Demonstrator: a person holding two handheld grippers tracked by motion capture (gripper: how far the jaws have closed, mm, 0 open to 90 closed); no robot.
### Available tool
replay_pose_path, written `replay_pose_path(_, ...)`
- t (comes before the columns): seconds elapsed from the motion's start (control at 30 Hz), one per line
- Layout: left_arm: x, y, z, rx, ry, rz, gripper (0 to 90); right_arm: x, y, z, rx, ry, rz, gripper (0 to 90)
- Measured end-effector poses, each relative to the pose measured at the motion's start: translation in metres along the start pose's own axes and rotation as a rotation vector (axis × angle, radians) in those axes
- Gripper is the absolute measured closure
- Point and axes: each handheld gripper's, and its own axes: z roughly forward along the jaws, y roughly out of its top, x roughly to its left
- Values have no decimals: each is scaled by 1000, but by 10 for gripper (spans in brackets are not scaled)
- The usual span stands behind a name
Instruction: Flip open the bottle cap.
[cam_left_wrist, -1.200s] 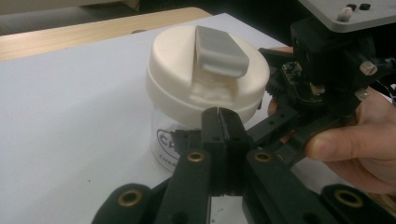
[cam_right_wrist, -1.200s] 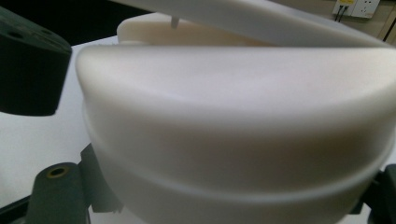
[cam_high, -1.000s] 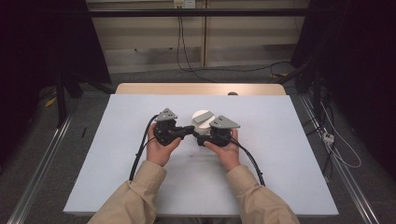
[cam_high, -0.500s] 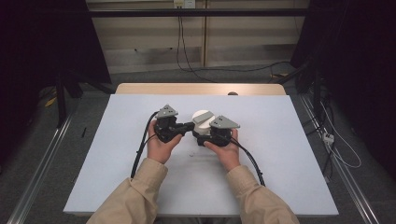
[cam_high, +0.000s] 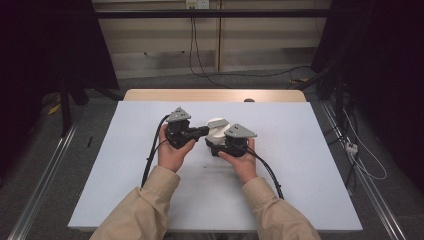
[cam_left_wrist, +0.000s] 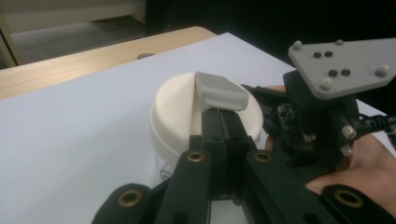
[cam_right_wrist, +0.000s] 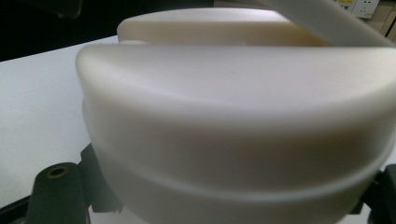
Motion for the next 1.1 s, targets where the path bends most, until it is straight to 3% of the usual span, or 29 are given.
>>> replay_pose_path(1.1, -3, 27, 10, -6, 9, 42, 900, 0, 0, 0, -2, -1, 2, 188)
